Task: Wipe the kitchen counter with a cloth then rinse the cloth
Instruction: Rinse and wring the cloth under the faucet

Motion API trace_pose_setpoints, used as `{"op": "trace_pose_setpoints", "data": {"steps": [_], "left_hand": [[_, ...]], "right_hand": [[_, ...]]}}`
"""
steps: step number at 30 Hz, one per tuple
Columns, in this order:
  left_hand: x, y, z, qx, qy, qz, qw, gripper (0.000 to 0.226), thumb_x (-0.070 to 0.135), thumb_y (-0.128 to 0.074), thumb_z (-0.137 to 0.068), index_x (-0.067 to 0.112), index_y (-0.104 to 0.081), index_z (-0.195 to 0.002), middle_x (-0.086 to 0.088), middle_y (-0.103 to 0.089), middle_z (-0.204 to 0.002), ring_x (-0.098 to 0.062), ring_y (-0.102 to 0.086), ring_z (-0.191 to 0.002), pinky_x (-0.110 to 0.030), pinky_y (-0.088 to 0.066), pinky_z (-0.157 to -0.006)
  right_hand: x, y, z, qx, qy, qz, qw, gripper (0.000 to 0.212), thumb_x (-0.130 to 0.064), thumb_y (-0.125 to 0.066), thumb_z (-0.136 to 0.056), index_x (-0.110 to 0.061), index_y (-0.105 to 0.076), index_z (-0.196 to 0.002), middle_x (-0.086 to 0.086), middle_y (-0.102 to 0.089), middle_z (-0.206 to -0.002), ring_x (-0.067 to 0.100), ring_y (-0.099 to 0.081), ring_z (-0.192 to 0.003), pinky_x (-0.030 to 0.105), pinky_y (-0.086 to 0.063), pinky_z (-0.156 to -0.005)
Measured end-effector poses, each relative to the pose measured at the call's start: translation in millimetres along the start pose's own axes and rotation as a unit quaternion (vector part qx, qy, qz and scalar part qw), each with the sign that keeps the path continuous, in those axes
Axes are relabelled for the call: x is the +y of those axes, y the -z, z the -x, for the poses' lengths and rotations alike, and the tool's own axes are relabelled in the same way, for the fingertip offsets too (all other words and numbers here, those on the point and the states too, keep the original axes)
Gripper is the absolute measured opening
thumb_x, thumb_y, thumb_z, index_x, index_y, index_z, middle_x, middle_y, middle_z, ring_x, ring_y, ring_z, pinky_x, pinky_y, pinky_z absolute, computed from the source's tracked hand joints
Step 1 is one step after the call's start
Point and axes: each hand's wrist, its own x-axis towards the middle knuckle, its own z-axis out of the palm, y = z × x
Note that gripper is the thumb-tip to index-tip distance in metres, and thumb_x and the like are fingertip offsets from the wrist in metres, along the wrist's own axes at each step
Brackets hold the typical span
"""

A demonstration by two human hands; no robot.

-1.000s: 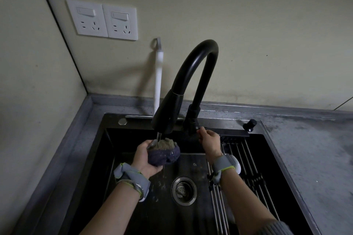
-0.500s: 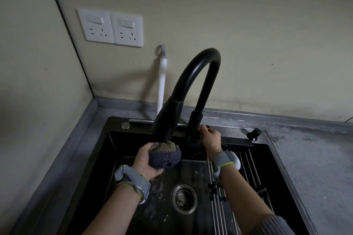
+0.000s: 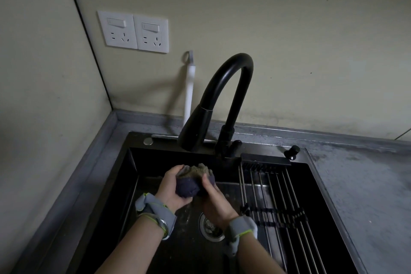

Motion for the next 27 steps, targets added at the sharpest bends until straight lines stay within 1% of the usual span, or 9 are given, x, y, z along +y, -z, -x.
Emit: {"op": "trace_pose_setpoints", "data": {"steps": [3, 5, 8, 10, 14, 16, 18, 24, 27], "left_hand": [[-11, 6, 13, -0.014, 0.002, -0.021, 1.0, 0.025, 0.031, -0.058, -0.09, 0.009, -0.06, -0.078, -0.014, -0.065, -0.069, -0.027, -0.058, -0.073, -0.033, -0.044, -0.06], [-16, 11, 21, -0.025, 0.002, -0.029, 0.999, 0.029, 0.035, -0.061, -0.088, 0.007, -0.061, -0.083, -0.015, -0.067, -0.072, -0.029, -0.06, -0.077, -0.035, -0.046, -0.062], [-20, 16, 30, -0.057, 0.0, -0.035, 0.998, 0.036, 0.04, -0.063, -0.087, 0.006, -0.062, -0.098, -0.017, -0.067, -0.093, -0.031, -0.061, -0.091, -0.04, -0.049, -0.072], [-20, 14, 32, -0.07, -0.014, -0.031, 0.997, 0.031, 0.033, -0.064, -0.087, 0.007, -0.062, -0.104, -0.019, -0.063, -0.105, -0.032, -0.061, -0.099, -0.042, -0.05, -0.078], [-25, 14, 39, -0.045, -0.102, -0.051, 0.992, 0.002, 0.011, -0.062, -0.086, 0.01, -0.06, -0.085, -0.015, -0.06, -0.087, -0.027, -0.061, -0.08, -0.034, -0.05, -0.066], [-25, 14, 41, -0.043, -0.146, -0.078, 0.985, 0.022, 0.002, -0.06, -0.084, 0.012, -0.051, -0.067, -0.012, -0.055, -0.074, -0.025, -0.057, -0.07, -0.03, -0.047, -0.061], [-23, 14, 40, -0.051, -0.179, -0.099, 0.977, 0.036, -0.005, -0.058, -0.083, 0.014, -0.041, -0.057, -0.01, -0.049, -0.065, -0.022, -0.053, -0.064, -0.029, -0.045, -0.06], [-22, 17, 42, -0.095, -0.274, -0.231, 0.929, 0.045, -0.013, -0.052, -0.083, 0.013, -0.03, -0.054, 0.007, -0.041, -0.043, -0.005, -0.046, -0.044, -0.013, -0.04, -0.044], [-21, 19, 44, -0.131, -0.29, -0.299, 0.9, 0.044, -0.015, -0.051, -0.082, 0.013, -0.029, -0.055, 0.002, -0.035, -0.051, -0.009, -0.037, -0.05, -0.014, -0.037, -0.049]], "right_hand": [[1, -6, 13, 0.003, 0.024, -0.063, 0.998, 0.046, -0.02, -0.057, -0.079, -0.012, -0.051, -0.125, 0.014, -0.06, -0.121, 0.028, -0.057, -0.114, 0.044, -0.043, -0.101], [0, -10, 23, 0.012, 0.035, -0.045, 0.998, 0.052, -0.015, -0.062, -0.076, -0.002, -0.051, -0.125, 0.021, -0.057, -0.126, 0.034, -0.056, -0.116, 0.045, -0.044, -0.1], [-3, -18, 34, 0.07, 0.04, -0.031, 0.996, 0.061, -0.014, -0.069, -0.073, 0.011, -0.049, -0.125, 0.033, -0.049, -0.13, 0.041, -0.05, -0.121, 0.05, -0.041, -0.104], [-5, -22, 34, 0.099, 0.03, -0.061, 0.993, 0.06, -0.012, -0.071, -0.074, 0.014, -0.048, -0.124, 0.036, -0.046, -0.13, 0.044, -0.05, -0.12, 0.053, -0.039, -0.105], [-5, -27, 40, 0.131, 0.021, -0.079, 0.988, 0.037, -0.009, -0.068, -0.081, 0.002, -0.055, -0.113, 0.033, -0.051, -0.124, 0.043, -0.049, -0.122, 0.055, -0.037, -0.106], [-9, -30, 41, 0.134, 0.024, -0.079, 0.988, 0.029, -0.007, -0.066, -0.082, -0.003, -0.052, -0.107, 0.026, -0.051, -0.113, 0.042, -0.051, -0.117, 0.053, -0.037, -0.106], [-12, -33, 39, 0.134, 0.017, -0.064, 0.989, 0.025, -0.007, -0.064, -0.084, -0.004, -0.051, -0.105, 0.022, -0.05, -0.108, 0.036, -0.053, -0.106, 0.049, -0.04, -0.102], [-15, -38, 40, 0.141, -0.026, -0.006, 0.99, 0.022, -0.007, -0.058, -0.088, -0.002, -0.052, -0.108, 0.024, -0.052, -0.104, 0.034, -0.056, -0.092, 0.044, -0.048, -0.086], [-17, -36, 38, 0.139, -0.059, 0.025, 0.988, 0.027, -0.006, -0.053, -0.089, 0.004, -0.054, -0.114, 0.026, -0.055, -0.101, 0.035, -0.057, -0.09, 0.045, -0.048, -0.085]]}}
